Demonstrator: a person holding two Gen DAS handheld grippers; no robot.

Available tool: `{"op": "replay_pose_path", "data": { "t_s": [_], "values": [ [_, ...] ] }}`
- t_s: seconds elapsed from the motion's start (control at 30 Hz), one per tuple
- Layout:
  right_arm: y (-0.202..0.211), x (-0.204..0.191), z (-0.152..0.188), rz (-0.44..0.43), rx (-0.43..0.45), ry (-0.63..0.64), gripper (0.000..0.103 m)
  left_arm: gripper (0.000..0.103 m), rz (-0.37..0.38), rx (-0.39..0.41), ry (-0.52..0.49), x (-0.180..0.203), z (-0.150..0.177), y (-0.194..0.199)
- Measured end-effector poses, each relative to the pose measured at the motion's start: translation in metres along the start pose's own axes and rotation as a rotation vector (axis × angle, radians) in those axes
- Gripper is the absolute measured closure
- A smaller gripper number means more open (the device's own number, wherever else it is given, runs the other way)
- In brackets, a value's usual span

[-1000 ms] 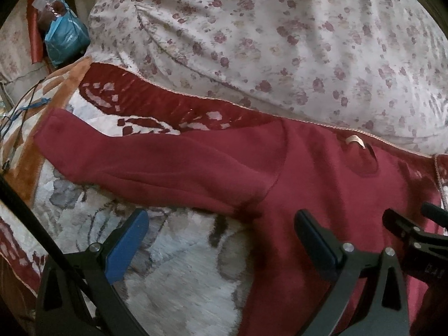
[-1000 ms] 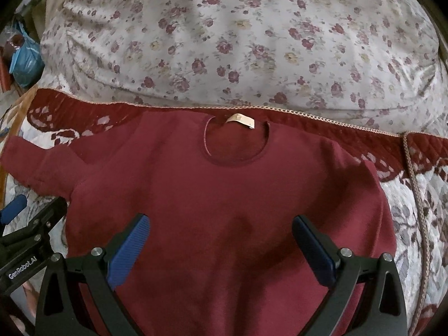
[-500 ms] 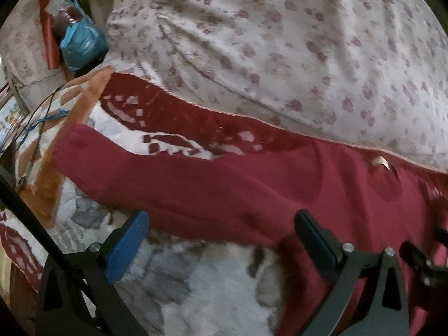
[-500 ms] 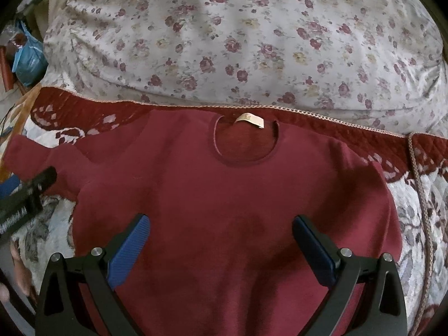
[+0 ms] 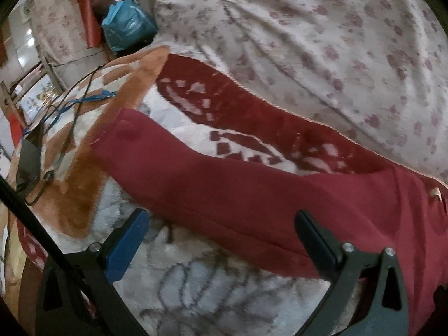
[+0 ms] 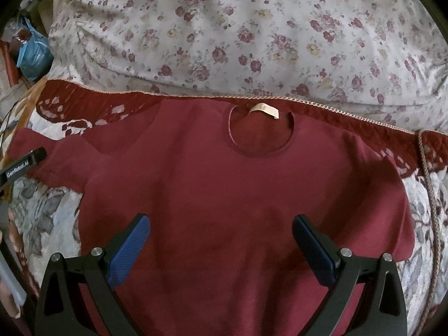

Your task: Fold small clothes

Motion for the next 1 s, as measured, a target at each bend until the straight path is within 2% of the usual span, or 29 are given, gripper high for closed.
{"op": "replay_pose_path", "data": {
  "t_s": [0.13,0.3,0.47,1.0],
  "values": [
    [0.0,-0.001,0.001,-0.003,-0.006,0.003,0.0,0.0,-0.036,-0.004,0.017,-0.008,-0.002,-0.007],
    [-0.002,-0.004,0.004,-0.005,-0.02,0.013,0.0,0.0,-0.012,-0.023,0.037,-0.014,-0.001,-0.016],
    [-0.004,-0.003,0.004,-0.01,-0.025,0.014,0.0,0.0,0.067,-0.003,0.039,-0.014,-0.001,-0.015],
    [-0.012,-0.004,0.008,-0.014,-0.05,0.01,0.0,0.0,0.07,-0.013,0.083,-0.024,-0.001,-0.024]
  ]
}}
Point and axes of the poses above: each gripper's, at about its wrist camera, not at the fingertips, and y roughly against the way its jaws point, x to its right, z to its underside, the point moved 6 cm from there along -y, roughly the way its jaws point, and after that the axes turned 8 degrees about -z, right-handed, at the moved point
